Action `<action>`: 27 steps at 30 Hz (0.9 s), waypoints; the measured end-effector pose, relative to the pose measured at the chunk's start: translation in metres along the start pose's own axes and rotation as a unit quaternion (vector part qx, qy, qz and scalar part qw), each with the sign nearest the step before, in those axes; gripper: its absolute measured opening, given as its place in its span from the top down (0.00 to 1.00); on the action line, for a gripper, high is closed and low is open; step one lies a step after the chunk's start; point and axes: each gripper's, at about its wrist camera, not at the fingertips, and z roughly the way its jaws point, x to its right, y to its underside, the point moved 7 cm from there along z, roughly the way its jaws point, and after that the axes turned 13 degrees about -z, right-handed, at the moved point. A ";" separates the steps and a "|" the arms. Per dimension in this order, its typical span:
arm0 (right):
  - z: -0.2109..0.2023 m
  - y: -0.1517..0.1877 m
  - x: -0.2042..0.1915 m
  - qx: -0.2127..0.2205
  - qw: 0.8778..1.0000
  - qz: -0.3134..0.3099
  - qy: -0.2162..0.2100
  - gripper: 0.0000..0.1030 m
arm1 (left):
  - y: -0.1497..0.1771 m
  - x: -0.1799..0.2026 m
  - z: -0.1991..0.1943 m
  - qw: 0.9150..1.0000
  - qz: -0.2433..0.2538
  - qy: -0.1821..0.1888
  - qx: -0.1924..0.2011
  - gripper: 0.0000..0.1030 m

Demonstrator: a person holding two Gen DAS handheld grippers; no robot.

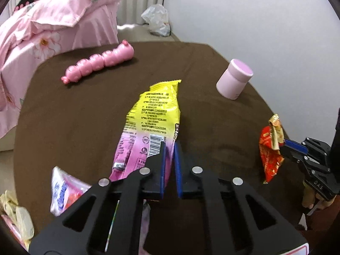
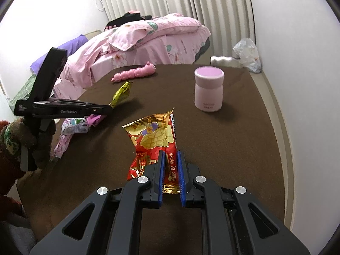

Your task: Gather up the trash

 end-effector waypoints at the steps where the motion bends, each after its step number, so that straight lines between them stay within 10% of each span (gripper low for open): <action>1: -0.002 -0.002 -0.002 0.004 1.000 -0.002 -0.001 0.88 | 0.001 0.001 -0.009 1.000 -0.001 0.001 0.009 0.94; 17: -0.025 -0.066 -0.058 0.064 0.995 -0.065 -0.035 0.88 | 0.015 -0.022 -0.170 0.987 -0.047 0.029 0.149 0.97; 27: -0.011 -0.121 -0.151 0.080 0.980 -0.151 -0.100 0.88 | 0.057 -0.103 -0.239 0.973 -0.126 -0.016 0.194 0.97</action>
